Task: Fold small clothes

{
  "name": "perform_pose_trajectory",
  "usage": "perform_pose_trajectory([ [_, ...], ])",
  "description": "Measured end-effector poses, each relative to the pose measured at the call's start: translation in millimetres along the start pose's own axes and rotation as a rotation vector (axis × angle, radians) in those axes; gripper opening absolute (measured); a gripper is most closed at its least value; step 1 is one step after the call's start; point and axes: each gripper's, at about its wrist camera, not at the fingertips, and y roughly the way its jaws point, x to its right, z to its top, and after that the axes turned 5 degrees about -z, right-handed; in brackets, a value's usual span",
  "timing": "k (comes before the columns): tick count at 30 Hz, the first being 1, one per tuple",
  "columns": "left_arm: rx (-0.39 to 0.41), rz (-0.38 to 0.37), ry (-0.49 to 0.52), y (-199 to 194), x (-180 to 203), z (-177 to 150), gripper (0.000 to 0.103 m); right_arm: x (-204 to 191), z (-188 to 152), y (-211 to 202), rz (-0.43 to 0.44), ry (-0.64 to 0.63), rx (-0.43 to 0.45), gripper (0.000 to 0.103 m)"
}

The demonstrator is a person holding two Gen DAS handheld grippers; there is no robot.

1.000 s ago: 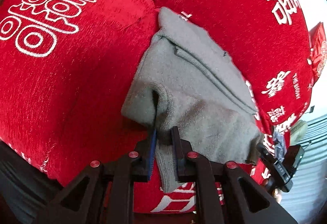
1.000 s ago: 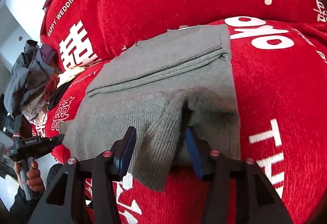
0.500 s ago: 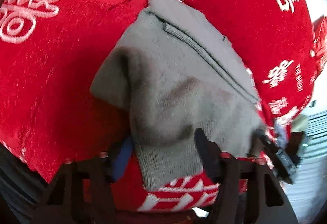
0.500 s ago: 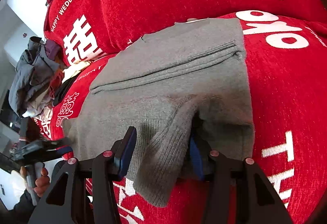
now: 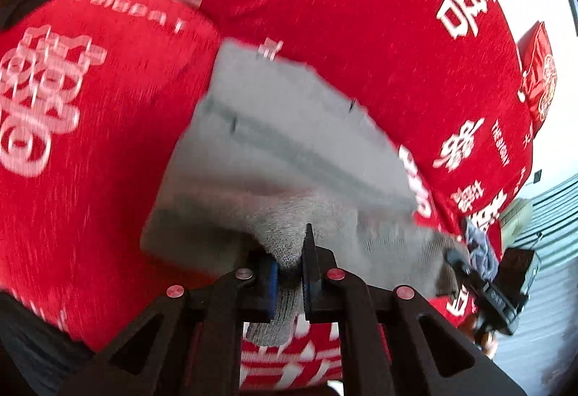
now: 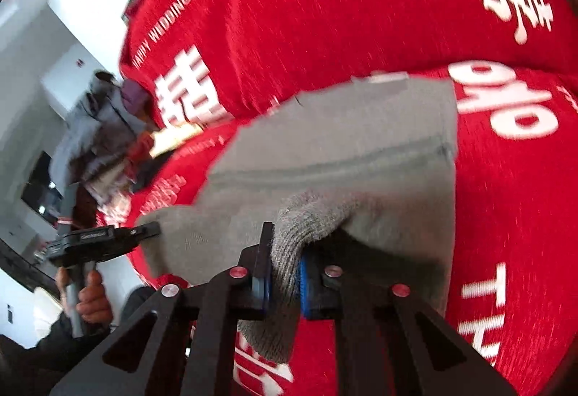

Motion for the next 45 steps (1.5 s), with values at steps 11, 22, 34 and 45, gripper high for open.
perform_pose_trajectory([
  [11, 0.053, -0.021, 0.048, 52.0, 45.7, 121.8, 0.011, 34.2, 97.9, 28.9, -0.04, 0.132, 0.114, 0.012],
  [22, -0.069, 0.115, -0.047, 184.4, -9.1, 188.8, 0.011, 93.7, 159.1, 158.5, -0.202, 0.184, -0.054, 0.014],
  [34, -0.007, -0.218, -0.338, 133.8, -61.7, 195.4, 0.102, 142.6, 136.2, 121.6, -0.112, 0.432, 0.042, 0.085],
  [45, -0.285, -0.156, 0.162, 162.8, 10.4, 138.5, 0.102, 89.7, 134.3, 139.5, -0.149, 0.033, -0.128, 0.085],
])
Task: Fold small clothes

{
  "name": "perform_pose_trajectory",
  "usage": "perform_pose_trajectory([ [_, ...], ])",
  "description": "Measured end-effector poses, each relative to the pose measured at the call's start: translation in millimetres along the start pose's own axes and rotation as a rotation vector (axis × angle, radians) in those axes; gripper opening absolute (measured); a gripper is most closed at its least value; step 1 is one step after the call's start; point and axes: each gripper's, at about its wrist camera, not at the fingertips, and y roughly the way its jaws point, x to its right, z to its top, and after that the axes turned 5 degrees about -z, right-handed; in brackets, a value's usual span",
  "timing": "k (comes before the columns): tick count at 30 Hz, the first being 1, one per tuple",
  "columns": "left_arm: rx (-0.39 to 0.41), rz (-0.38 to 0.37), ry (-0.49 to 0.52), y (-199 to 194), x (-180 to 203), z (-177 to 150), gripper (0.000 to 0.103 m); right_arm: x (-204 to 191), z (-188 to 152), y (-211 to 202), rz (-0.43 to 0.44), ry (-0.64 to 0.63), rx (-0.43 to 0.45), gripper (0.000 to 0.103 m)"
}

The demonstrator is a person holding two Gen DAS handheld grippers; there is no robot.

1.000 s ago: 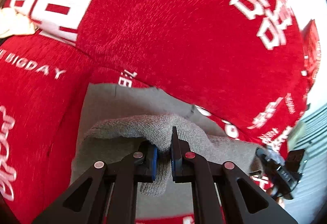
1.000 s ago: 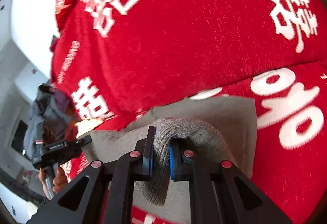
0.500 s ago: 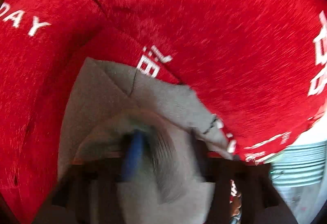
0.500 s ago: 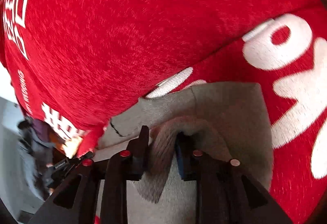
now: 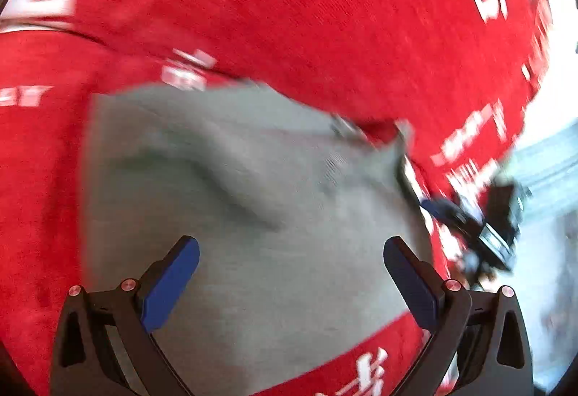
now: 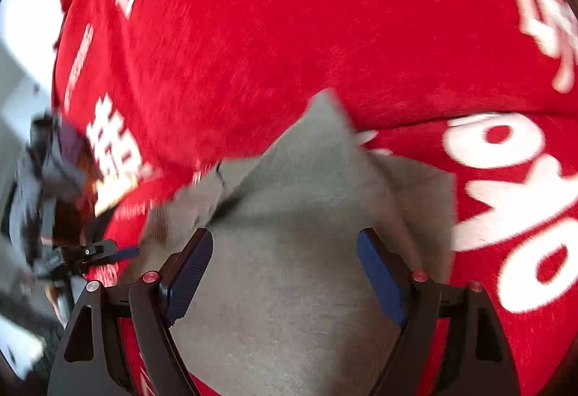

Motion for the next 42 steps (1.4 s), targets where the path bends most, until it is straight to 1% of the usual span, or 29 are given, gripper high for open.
perform_pose_trajectory([
  [1, -0.019, -0.002, 0.002, 10.6, 3.0, 4.2, 0.102, -2.6, 3.3, 10.0, -0.016, -0.004, -0.015, 0.085],
  [3, -0.009, 0.039, 0.002, 25.6, 4.4, 17.8, 0.102, -0.2, 12.2, 28.3, -0.04, 0.003, -0.04, 0.085],
  [4, 0.007, 0.067, 0.006, 29.7, 3.9, 25.1, 0.102, 1.7, 15.9, 35.9, -0.064, 0.005, -0.045, 0.085],
  [5, 0.044, 0.127, -0.011, 32.1, -1.0, 38.0, 0.102, 4.3, 19.4, 41.4, -0.106, 0.009, -0.046, 0.085],
  [6, 0.079, 0.157, -0.045, 30.5, -7.7, 47.4, 0.102, 8.8, 22.2, 46.1, -0.156, 0.017, -0.042, 0.085],
  [7, 0.127, 0.153, -0.108, 23.7, -20.4, 58.6, 0.102, 16.6, 25.2, 47.9, -0.193, 0.042, -0.029, 0.085],
  [8, 0.165, 0.12, -0.176, 14.2, -32.6, 65.3, 0.102, 24.4, 25.7, 46.8, -0.208, 0.073, -0.02, 0.085],
  [11, 0.326, 0.043, -0.392, -24.7, -75.3, 72.8, 0.102, 42.3, 21.5, 36.6, -0.187, 0.144, 0.018, 0.084],
  [13, 0.397, 0.046, -0.472, -47.2, -94.3, 68.8, 0.102, 45.4, 17.5, 27.4, -0.223, 0.147, 0.039, 0.084],
  [15, 0.428, 0.055, -0.515, -68.1, -107.9, 59.0, 0.102, 42.8, 14.7, 13.4, -0.307, 0.14, 0.079, 0.085],
  [17, 0.406, 0.099, -0.493, -79.8, -105.1, 46.9, 0.102, 40.0, 14.8, 3.9, -0.294, 0.119, 0.105, 0.085],
  [19, 0.373, 0.149, -0.417, -82.2, -89.3, 37.5, 0.102, 32.3, 16.5, 0.5, -0.317, 0.075, 0.114, 0.085],
  [21, 0.296, 0.217, -0.275, -69.6, -60.9, 28.6, 0.102, 20.8, 19.0, 5.3, -0.352, 0.019, 0.109, 0.085],
  [23, 0.237, 0.274, -0.15, -52.5, -35.6, 22.8, 0.102, 6.2, 21.3, 15.5, -0.331, -0.022, 0.085, 0.085],
  [24, 0.223, 0.307, -0.089, -43.2, -23.8, 21.0, 0.102, -0.4, 21.5, 20.9, -0.328, -0.047, 0.074, 0.085],
  [25, 0.223, 0.327, -0.057, -37.5, -18.3, 20.2, 0.102, -8.7, 23.4, 30.3, -0.348, -0.09, 0.061, 0.085],
  [27, 0.233, 0.357, -0.066, -24.9, -17.8, 29.9, 0.102, -18.9, 26.6, 47.9, -0.419, -0.136, 0.047, 0.085],
  [28, 0.234, 0.364, -0.086, -19.5, -20.7, 38.0, 0.102, -16.6, 29.8, 53.7, -0.462, -0.143, 0.039, 0.085],
  [29, 0.225, 0.393, -0.088, -17.4, -24.1, 41.9, 0.102, -10.9, 32.5, 59.5, -0.498, -0.144, 0.025, 0.085],
  [30, 0.21, 0.443, -0.09, -11.8, -28.6, 47.0, 0.102, -3.2, 34.5, 65.4, -0.529, -0.131, 0.002, 0.085],
  [31, 0.18, 0.541, -0.1, -6.2, -37.6, 52.8, 0.102, 12.1, 35.7, 72.2, -0.565, -0.08, -0.048, 0.085],
  [32, 0.156, 0.626, -0.124, -1.6, -46.8, 57.5, 0.102, 24.9, 35.8, 73.4, -0.57, -0.024, -0.077, 0.085],
  [33, 0.14, 0.658, -0.148, -1.3, -57.4, 56.9, 0.102, 34.9, 35.7, 68.5, -0.534, 0.038, -0.069, 0.084],
  [34, 0.133, 0.625, -0.191, -6.6, -68.9, 53.6, 0.102, 38.7, 35.8, 59.4, -0.527, 0.077, -0.039, 0.084],
  [35, 0.143, 0.586, -0.23, -15.0, -73.9, 49.0, 0.102, 37.8, 35.4, 52.6, -0.597, 0.085, -0.035, 0.084],
  [36, 0.161, 0.578, -0.249, -29.9, -76.5, 43.9, 0.102, 31.8, 33.6, 44.0, -0.662, 0.061, -0.016, 0.084],
  [38, 0.225, 0.598, -0.234, -52.9, -66.7, 33.2, 0.102, 14.2, 27.5, 30.1, -0.672, 0.007, 0.035, 0.084],
  [39, 0.252, 0.605, -0.203, -63.3, -54.8, 26.3, 0.102, 4.0, 23.5, 25.3, -0.664, -0.01, 0.042, 0.085],
  [42, 0.277, 0.581, -0.11, -70.5, -9.2, 5.0, 0.102, -47.5, 3.3, 23.3, -0.529, -0.094, 0.033, 0.085],
])
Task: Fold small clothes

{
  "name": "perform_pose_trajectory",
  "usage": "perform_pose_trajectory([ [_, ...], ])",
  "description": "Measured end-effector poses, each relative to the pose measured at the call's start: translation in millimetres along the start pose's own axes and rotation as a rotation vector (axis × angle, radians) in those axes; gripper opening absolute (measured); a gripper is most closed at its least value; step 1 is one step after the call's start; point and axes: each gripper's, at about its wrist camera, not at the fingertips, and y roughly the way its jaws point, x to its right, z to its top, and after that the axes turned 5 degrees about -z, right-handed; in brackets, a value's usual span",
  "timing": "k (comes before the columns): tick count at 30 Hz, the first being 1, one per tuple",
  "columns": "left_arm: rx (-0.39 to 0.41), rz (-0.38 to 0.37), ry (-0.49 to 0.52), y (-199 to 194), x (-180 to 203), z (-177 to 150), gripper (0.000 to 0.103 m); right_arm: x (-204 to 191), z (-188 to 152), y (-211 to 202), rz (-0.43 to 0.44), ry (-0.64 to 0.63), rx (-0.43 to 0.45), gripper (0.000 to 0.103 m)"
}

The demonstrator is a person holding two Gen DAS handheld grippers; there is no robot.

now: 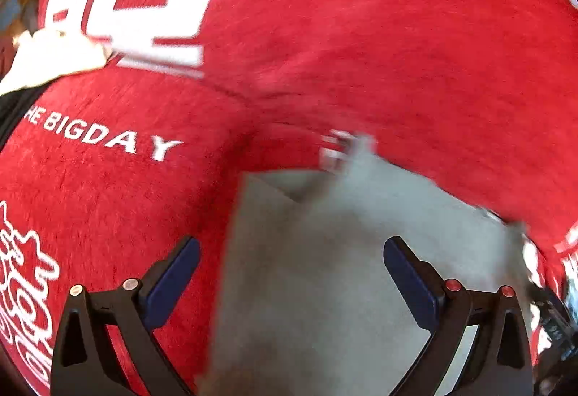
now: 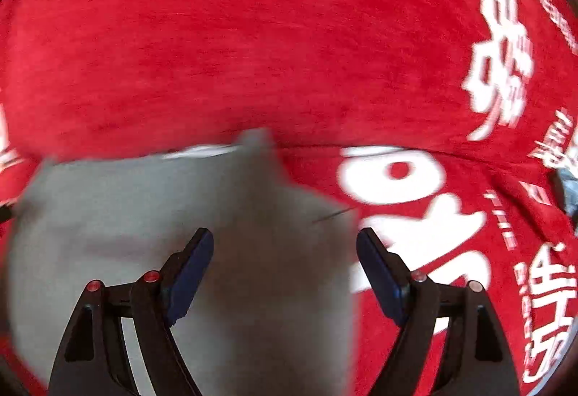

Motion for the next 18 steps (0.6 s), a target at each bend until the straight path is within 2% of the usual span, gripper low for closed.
perform_pose_trajectory([
  [2, 0.014, 0.001, 0.139, -13.3, 39.2, -24.9, 0.102, -35.0, -11.1, -8.4, 0.022, -0.095, 0.004, 0.085],
  [4, 0.03, 0.02, 0.239, -19.7, 62.6, -47.5, 0.102, -68.1, -28.6, -12.0, 0.019, -0.202, 0.009, 0.085],
  [5, 0.019, 0.017, 0.254, -12.1, 80.0, -55.1, 0.102, -75.3, -34.1, -10.0, 0.012, -0.225, 0.003, 0.085],
  [7, -0.043, 0.049, 0.265, -2.5, 70.8, -63.6, 0.102, -82.7, -43.6, 3.7, -0.003, -0.241, -0.04, 0.085],
  [8, -0.059, 0.083, 0.258, 10.0, 78.7, -69.0, 0.102, -75.1, -45.7, 6.2, 0.004, -0.222, -0.048, 0.085],
  [9, -0.07, 0.108, 0.243, 11.1, 65.8, -68.8, 0.102, -64.2, -47.8, 5.6, 0.018, -0.187, -0.045, 0.085],
  [12, -0.06, 0.031, 0.164, 3.3, 29.7, -70.0, 0.103, -2.9, -51.0, 6.4, -0.013, -0.024, -0.063, 0.086],
  [13, -0.057, 0.047, 0.157, -0.3, 22.8, -70.5, 0.103, 21.3, -54.9, 6.0, -0.022, 0.026, -0.067, 0.086],
  [14, -0.055, 0.098, 0.136, -2.6, 11.0, -69.2, 0.103, 37.2, -58.5, 7.6, -0.058, 0.055, -0.085, 0.087],
  [16, -0.093, 0.045, 0.061, -7.2, -11.2, -67.1, 0.103, 64.7, -65.4, 8.5, -0.024, 0.141, -0.105, 0.091],
  [18, -0.098, 0.063, -0.023, -12.3, -24.2, -75.2, 0.103, 74.8, -70.7, -1.6, -0.043, 0.193, -0.111, 0.091],
])
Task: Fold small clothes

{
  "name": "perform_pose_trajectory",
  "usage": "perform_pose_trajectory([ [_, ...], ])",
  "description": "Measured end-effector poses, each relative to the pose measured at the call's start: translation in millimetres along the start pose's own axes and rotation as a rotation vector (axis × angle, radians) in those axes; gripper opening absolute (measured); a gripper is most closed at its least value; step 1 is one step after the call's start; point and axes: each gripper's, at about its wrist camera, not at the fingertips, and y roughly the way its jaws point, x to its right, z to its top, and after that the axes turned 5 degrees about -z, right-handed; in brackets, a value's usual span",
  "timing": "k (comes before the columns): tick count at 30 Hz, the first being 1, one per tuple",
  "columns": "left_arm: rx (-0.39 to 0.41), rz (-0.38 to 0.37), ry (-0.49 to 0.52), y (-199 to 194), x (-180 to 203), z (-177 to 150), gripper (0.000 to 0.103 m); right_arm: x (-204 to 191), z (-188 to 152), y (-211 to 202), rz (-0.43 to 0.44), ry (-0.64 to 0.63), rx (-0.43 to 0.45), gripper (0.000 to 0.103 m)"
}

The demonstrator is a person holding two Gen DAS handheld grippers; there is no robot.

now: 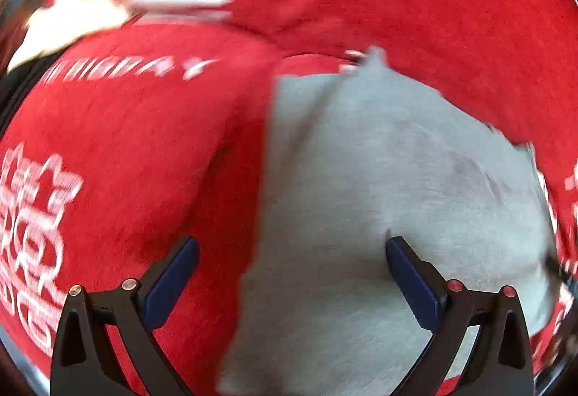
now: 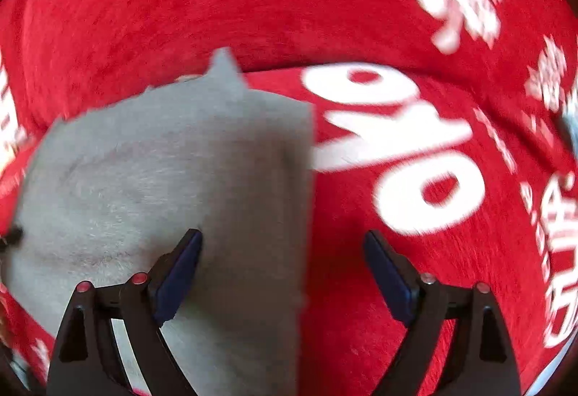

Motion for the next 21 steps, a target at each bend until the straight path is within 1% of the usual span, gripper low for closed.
perform_pose_trajectory([
  [1, 0.023, 0.001, -0.026, -9.7, -3.6, -3.9, 0.103, -1.0, -3.4, -10.6, -0.006, 0.005, 0.02, 0.091],
  [2, 0.041, 0.004, -0.02, -17.3, -0.9, -8.5, 0.103, -8.8, -7.2, -23.2, -0.009, -0.005, 0.054, 0.091],
  [4, 0.075, 0.01, 0.031, -32.1, 20.0, -23.9, 0.103, -30.1, -19.4, -40.0, 0.015, -0.031, 0.105, 0.092],
  [5, 0.084, 0.006, 0.061, -36.9, 32.9, -33.0, 0.103, -43.4, -32.0, -45.5, 0.047, -0.062, 0.111, 0.092],
  [6, 0.091, 0.0, 0.101, -39.7, 46.1, -43.3, 0.103, -67.1, -42.6, -47.7, 0.075, -0.119, 0.106, 0.092],
  [7, 0.095, 0.002, 0.136, -41.5, 56.1, -49.3, 0.103, -84.5, -42.0, -46.3, 0.079, -0.163, 0.104, 0.092],
  [8, 0.102, 0.013, 0.188, -41.9, 69.7, -60.8, 0.103, -100.6, -51.3, -49.2, 0.074, -0.219, 0.109, 0.092],
  [9, 0.104, 0.018, 0.213, -39.4, 75.1, -65.0, 0.103, -113.0, -58.1, -47.1, 0.063, -0.264, 0.113, 0.092],
  [10, 0.1, 0.024, 0.239, -36.4, 80.2, -74.5, 0.103, -123.2, -65.7, -39.9, 0.052, -0.297, 0.103, 0.092],
  [11, 0.09, 0.04, 0.251, -33.1, 80.1, -77.6, 0.103, -125.5, -69.5, -34.5, 0.047, -0.306, 0.085, 0.091],
  [12, 0.08, 0.068, 0.256, -26.1, 76.1, -79.9, 0.103, -122.7, -72.5, -26.4, 0.041, -0.307, 0.067, 0.091],
  [13, 0.06, 0.096, 0.243, -16.4, 65.1, -81.1, 0.103, -111.1, -75.1, -22.0, 0.054, -0.284, 0.073, 0.092],
  [14, 0.061, 0.04, 0.211, -13.9, 52.4, -76.2, 0.103, -100.4, -75.4, -20.5, 0.067, -0.259, 0.085, 0.092],
  [15, 0.075, -0.005, 0.183, -19.5, 40.7, -77.2, 0.103, -85.8, -74.4, -19.7, 0.056, -0.232, 0.082, 0.092],
  [16, 0.077, -0.01, 0.18, -26.4, 34.6, -79.5, 0.103, -72.7, -75.2, -19.5, 0.047, -0.211, 0.077, 0.092],
  [18, 0.069, 0.021, 0.192, -32.7, 26.7, -85.3, 0.103, -42.8, -75.3, -21.0, 0.056, -0.174, 0.077, 0.092],
  [19, 0.065, 0.018, 0.19, -34.5, 23.0, -90.2, 0.103, -28.8, -77.1, -22.2, 0.064, -0.164, 0.08, 0.092],
  [21, 0.025, -0.051, 0.137, -31.8, 3.5, -91.1, 0.103, -5.8, -78.4, -17.5, -0.016, -0.126, 0.047, 0.095],
])
